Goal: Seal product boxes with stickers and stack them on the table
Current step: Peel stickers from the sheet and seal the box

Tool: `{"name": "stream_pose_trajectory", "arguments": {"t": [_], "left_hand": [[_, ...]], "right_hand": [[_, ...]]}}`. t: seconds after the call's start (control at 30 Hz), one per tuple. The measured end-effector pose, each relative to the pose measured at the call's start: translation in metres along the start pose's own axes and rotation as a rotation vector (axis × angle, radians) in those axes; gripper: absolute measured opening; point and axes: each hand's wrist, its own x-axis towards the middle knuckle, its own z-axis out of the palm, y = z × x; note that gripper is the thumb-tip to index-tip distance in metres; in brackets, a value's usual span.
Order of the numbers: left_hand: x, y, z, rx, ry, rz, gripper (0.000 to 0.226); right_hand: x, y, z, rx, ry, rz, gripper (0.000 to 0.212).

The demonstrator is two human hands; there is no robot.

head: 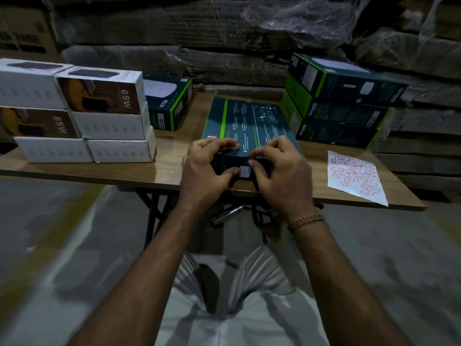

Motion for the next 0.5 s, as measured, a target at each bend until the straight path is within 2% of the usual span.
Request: {"name": "stream_pose_trajectory", "arguments": {"t": [0.2,0.37,0.5], "left_hand": [[0.001,-0.001,0.000,0.014,-0.009,0.012,0.064],[-0.001,0.000,-0.001,0.004,-0.019,-0.007,0.064],[-0.001,-0.001,-0.001,0.016,-0.017,-0.007,0.064]], "right_hand": [[0.005,-0.003,0.002,-0.092,-0.031,0.023,0.008],[0.009,-0.005,-0.003,-0.146,-0.116,0.048,0.027],[0.018,-0.006,-0.004,-0.119,-0.100,0.074,0.022]]}}
